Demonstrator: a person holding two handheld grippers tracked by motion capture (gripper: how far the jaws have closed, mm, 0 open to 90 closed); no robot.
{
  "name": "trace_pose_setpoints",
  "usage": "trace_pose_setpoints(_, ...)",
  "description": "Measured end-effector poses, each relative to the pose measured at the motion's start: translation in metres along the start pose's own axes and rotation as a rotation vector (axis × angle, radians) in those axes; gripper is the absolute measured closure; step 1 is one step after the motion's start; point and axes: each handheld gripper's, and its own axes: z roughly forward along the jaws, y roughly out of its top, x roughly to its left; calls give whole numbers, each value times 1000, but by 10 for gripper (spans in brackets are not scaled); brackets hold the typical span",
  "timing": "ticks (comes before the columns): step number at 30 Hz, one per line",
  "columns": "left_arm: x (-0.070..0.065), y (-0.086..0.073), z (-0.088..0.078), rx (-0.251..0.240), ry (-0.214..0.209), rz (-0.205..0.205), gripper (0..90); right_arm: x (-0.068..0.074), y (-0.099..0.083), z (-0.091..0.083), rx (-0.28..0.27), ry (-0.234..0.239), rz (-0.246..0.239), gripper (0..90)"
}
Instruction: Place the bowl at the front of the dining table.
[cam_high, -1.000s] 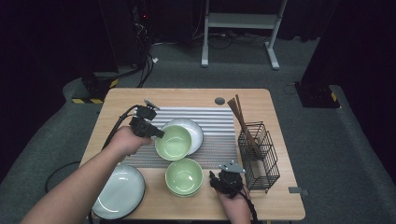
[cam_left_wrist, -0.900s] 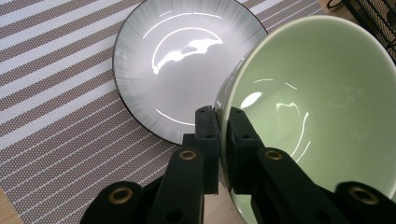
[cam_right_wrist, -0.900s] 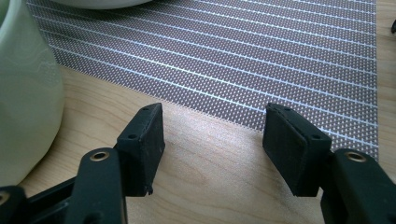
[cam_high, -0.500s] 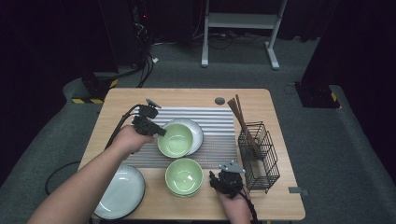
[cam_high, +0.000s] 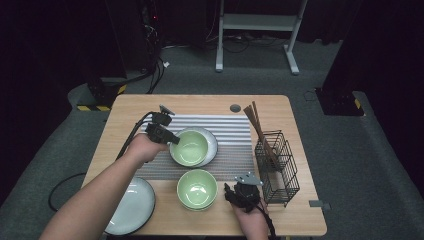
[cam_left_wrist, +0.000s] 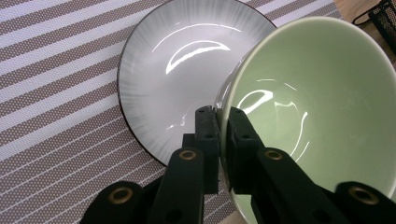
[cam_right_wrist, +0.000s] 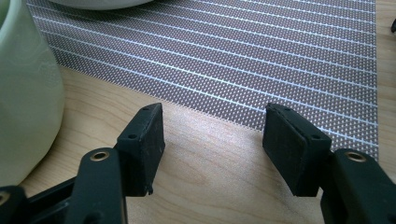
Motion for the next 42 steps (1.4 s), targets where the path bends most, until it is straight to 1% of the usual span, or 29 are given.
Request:
trace_pose_setpoints(1, 0, 0, 1, 3, 4, 3, 847, 0, 0, 0, 0, 0, 0, 384)
trace_pose_setpoints(2, 0, 0, 3, -2, 4, -4, 847, 0, 0, 0, 0, 0, 0, 384)
trace_pose_setpoints(6, 2, 2, 7, 2, 3, -8, 846, 0, 0, 0, 1, 0, -1, 383)
trace_pose_setpoints(7, 2, 2, 9, -6, 6, -19, 847, 0, 0, 0, -1, 0, -2, 384)
trace_pose_setpoints(8, 2, 3, 10, 0, 6, -17, 846, 0, 0, 0, 0, -1, -2, 384)
trace_pose_setpoints(11, 3, 5, 13, -4, 8, -29, 847, 0, 0, 0, -1, -1, -3, 384)
trace_pose_setpoints(12, 4, 6, 13, -2, 8, -26, 846, 0, 0, 0, -1, -1, -3, 384)
trace_pose_setpoints(15, 5, 7, 17, -4, 12, -35, 847, 0, 0, 0, 0, -2, -3, 384)
trace_pose_setpoints(16, 6, 8, 18, -2, 17, -33, 847, 0, 0, 0, 0, -1, -1, 384)
trace_pose_setpoints(17, 7, 8, 20, -8, 20, -40, 846, 0, 0, 0, 0, -1, -1, 384)
trace_pose_setpoints(18, 8, 9, 20, -2, 20, -33, 846, 0, 0, 0, 0, 0, 0, 384)
trace_pose_setpoints(19, 9, 9, 22, -4, 21, -43, 846, 0, 0, 0, 0, 0, 0, 384)
trace_pose_setpoints(20, 10, 9, 22, -3, 24, -35, 846, 0, 0, 0, 0, 0, 0, 384)
trace_pose_setpoints(22, 11, 10, 23, 5, 14, -47, 846, 0, 0, 0, 0, -1, -1, 384)
trace_pose_setpoints(23, 11, 11, 23, 5, 18, -45, 846, 0, 0, 0, 0, -1, -2, 385)
trace_pose_setpoints(25, 11, 12, 25, -6, 20, -59, 846, 0, 0, 0, 0, -1, -3, 385)
trace_pose_setpoints(27, 12, 12, 25, 1, 18, -52, 846, 0, 0, 0, 0, -1, -2, 385)
trace_pose_setpoints(29, 13, 13, 27, -6, 18, -69, 846, 0, 0, 0, 0, -2, -2, 385)
trace_pose_setpoints(35, 18, 14, 35, 8, 25, -81, 846, 0, 0, 0, -1, 0, 0, 387)
trace_pose_setpoints(37, 18, 15, 36, 3, 26, -86, 846, 0, 0, 0, -1, 0, 1, 388)
trace_pose_setpoints(39, 19, 16, 39, 9, 31, -89, 845, -1, 0, 0, -2, 2, 2, 388)
trace_pose_setpoints(40, 19, 16, 39, 0, 33, -97, 844, -1, 0, 0, -2, 2, 2, 388)
trace_pose_setpoints(41, 21, 17, 39, 10, 28, -89, 844, -1, 0, 0, -2, 1, 1, 388)
trace_pose_setpoints(42, 22, 18, 40, 5, 30, -94, 845, -1, 0, 0, -2, 1, 1, 387)
